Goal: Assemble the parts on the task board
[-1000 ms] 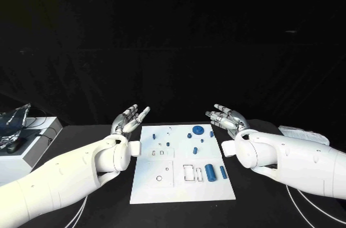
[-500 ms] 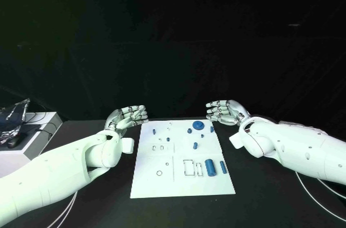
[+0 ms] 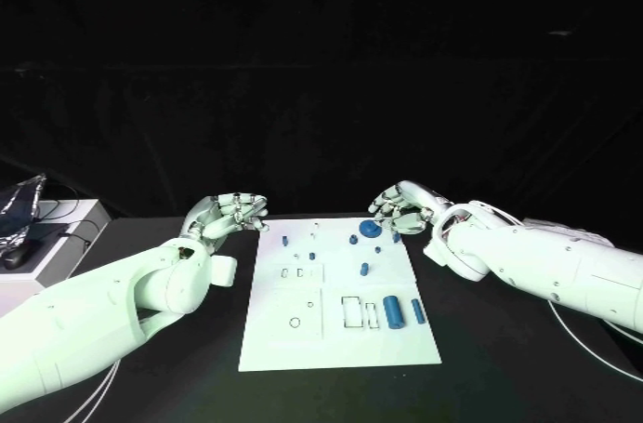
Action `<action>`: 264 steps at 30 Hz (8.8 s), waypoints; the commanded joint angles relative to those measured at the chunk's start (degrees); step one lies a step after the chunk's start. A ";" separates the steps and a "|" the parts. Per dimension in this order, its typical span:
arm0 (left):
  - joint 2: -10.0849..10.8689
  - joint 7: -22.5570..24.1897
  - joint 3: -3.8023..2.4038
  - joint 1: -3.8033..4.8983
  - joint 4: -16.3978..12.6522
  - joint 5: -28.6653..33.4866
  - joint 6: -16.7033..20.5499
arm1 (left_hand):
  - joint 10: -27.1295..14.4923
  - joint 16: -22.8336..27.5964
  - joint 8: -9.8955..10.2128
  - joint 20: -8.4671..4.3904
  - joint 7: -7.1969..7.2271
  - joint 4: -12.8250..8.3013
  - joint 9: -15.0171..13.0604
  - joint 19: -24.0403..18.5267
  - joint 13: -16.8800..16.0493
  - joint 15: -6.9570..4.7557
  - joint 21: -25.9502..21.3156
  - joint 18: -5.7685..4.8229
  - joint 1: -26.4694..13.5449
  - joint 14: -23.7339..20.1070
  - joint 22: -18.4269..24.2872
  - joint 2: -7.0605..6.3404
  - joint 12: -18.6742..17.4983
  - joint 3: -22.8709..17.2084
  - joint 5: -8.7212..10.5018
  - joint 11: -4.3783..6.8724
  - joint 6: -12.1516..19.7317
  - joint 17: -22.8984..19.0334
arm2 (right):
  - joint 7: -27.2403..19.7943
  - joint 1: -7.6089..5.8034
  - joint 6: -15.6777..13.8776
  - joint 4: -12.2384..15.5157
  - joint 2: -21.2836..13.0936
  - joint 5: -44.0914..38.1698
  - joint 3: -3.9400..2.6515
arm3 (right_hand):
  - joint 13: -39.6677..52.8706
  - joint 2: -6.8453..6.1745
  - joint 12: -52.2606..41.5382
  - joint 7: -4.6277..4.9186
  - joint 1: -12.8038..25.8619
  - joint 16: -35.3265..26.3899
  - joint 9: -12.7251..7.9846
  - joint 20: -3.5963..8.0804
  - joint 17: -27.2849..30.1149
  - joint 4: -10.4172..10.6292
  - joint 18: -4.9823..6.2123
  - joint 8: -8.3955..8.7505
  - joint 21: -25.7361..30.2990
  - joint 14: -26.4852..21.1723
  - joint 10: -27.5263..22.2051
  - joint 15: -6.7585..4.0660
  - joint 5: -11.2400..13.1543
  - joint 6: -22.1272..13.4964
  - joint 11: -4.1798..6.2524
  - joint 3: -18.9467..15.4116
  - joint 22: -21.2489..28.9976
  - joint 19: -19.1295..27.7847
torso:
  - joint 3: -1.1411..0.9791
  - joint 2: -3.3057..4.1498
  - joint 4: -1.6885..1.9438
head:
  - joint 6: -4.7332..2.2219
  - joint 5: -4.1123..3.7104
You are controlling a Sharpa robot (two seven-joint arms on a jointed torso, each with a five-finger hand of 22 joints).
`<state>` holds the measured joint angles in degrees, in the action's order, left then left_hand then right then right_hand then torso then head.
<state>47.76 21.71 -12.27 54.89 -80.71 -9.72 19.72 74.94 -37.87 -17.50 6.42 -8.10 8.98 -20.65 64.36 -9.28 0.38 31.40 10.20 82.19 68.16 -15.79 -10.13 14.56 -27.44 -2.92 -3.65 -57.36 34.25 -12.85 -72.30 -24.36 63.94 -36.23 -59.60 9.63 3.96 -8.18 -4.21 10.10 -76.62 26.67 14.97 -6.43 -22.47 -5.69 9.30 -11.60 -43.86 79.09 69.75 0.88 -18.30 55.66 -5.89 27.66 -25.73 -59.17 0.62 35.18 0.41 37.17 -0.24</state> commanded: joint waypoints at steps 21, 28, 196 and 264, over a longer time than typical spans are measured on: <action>4.75 -5.81 -3.20 0.87 -9.27 -13.26 -6.20 | -8.13 -36.86 -3.81 -1.40 0.02 -0.82 -5.98 6.80 -11.78 -0.76 34.41 -2.45 -4.60 10.77 -31.86 -2.03 9.97 -2.74 0.01 0.19 4.73 34.49 | 16.24 -3.89 7.93 2.79 2.44 -32.54 -0.08 | 0.21 -6.02 0.67 -1.16 3.48 42.94 1.89 0.07 -37.50 2.36 -5.40 3.45 -34.47 6.76 -4.68 -0.39 3.14 0.13 0.38 3.86 -44.72 -21.57 | 0.47 5.85 1.79 | -1.09 -1.68; 5.09 -5.83 -3.52 0.87 -9.99 -13.49 -6.00 | -9.17 -35.62 -3.67 -1.26 -0.22 -0.77 -6.07 6.68 -12.00 -0.55 35.29 -2.53 -4.85 9.85 -32.68 -2.20 9.94 -2.86 0.02 -0.07 5.34 32.82 | 17.32 -4.00 9.15 2.76 2.77 -34.23 -0.08 | 0.18 -6.06 0.74 -1.10 3.24 43.89 2.13 -0.01 -37.97 2.52 -5.50 3.47 -34.94 6.64 -5.69 -0.27 3.31 0.06 0.24 3.66 -45.42 -21.85 | 0.46 6.48 1.95 | -1.04 -1.71; 5.64 -5.58 -6.47 0.85 -11.30 -14.58 -6.11 | -11.36 -35.80 -3.40 -0.75 -0.73 -0.92 -6.29 6.13 -12.29 -0.06 36.71 -2.61 -4.94 10.10 -34.05 -2.20 9.93 -3.09 0.03 -0.66 6.98 33.13 | 23.49 -3.74 -5.00 -9.37 15.95 -36.21 -1.38 | -0.15 -7.05 0.67 -1.29 2.95 46.06 6.79 -0.46 -33.14 4.19 -5.08 3.64 -34.00 4.35 -7.71 0.14 7.98 -2.43 -0.03 7.53 -45.52 -20.32 | 2.25 10.66 4.76 | -1.74 -2.64; 5.45 -4.19 -6.48 0.69 -9.86 -16.62 -7.87 | -13.09 -36.33 -3.13 -0.09 -0.77 0.00 -6.38 4.64 -13.71 0.38 38.59 -2.72 -6.75 9.52 -36.08 -3.37 12.01 -0.25 0.01 -0.96 8.60 33.12 | 24.23 -4.61 8.29 -2.92 0.63 -13.93 -3.62 | 86.04 -4.12 -85.79 -0.76 -6.51 63.02 8.12 -0.02 -66.19 19.80 -8.48 4.89 -43.76 10.64 20.25 -0.42 2.19 -2.63 1.28 -18.50 -61.29 -29.04 | 1.91 10.27 3.64 | -1.67 -2.72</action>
<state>53.30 16.92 -18.70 55.57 -90.44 -26.16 12.00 62.14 -73.88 -20.71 6.36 -8.93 9.01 -26.97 69.39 -22.94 0.84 69.79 7.91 75.48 77.79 -51.82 -13.93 26.40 -27.89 -2.89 -4.61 -49.14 67.33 11.29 -76.97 -17.55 61.07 -35.66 -73.61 6.01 74.93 -12.29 -89.88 9.30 -82.43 89.31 23.04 -6.17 -74.96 13.69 1.69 -6.41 -87.22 84.01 84.04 -0.01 -15.87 52.76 -4.23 9.18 -74.93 -84.00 2.56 45.44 4.06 35.56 -3.05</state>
